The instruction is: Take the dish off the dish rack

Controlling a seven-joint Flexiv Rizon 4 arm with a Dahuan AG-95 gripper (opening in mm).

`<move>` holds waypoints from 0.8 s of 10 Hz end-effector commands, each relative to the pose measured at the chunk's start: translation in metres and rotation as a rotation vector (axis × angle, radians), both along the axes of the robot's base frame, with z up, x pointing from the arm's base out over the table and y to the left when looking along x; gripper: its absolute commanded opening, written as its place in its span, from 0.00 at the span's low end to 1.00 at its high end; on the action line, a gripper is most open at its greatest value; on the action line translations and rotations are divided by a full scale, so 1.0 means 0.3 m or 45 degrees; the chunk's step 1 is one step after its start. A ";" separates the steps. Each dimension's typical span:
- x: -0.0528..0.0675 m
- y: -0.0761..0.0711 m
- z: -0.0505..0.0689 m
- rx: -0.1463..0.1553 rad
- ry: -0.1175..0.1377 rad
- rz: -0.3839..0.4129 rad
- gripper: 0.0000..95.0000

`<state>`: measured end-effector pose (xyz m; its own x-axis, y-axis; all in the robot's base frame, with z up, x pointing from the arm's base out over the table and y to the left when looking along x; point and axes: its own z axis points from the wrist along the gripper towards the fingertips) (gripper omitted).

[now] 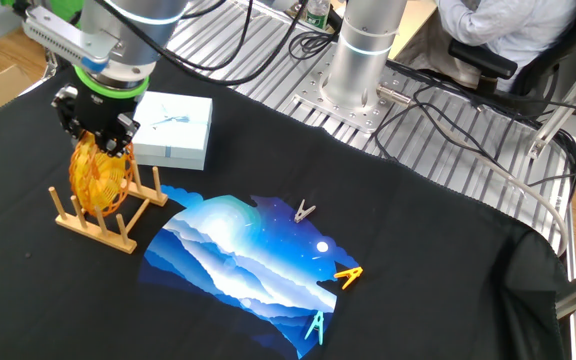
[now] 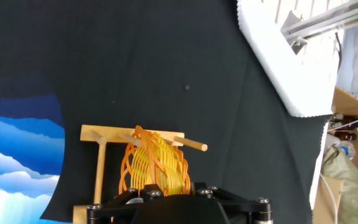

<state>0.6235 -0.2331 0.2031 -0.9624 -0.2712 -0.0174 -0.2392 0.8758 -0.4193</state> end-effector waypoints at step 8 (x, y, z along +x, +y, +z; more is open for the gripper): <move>-0.040 0.034 0.161 -0.045 0.015 -0.007 0.00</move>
<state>0.6097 -0.2219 0.2555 -0.9640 -0.2660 0.0031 -0.2393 0.8617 -0.4474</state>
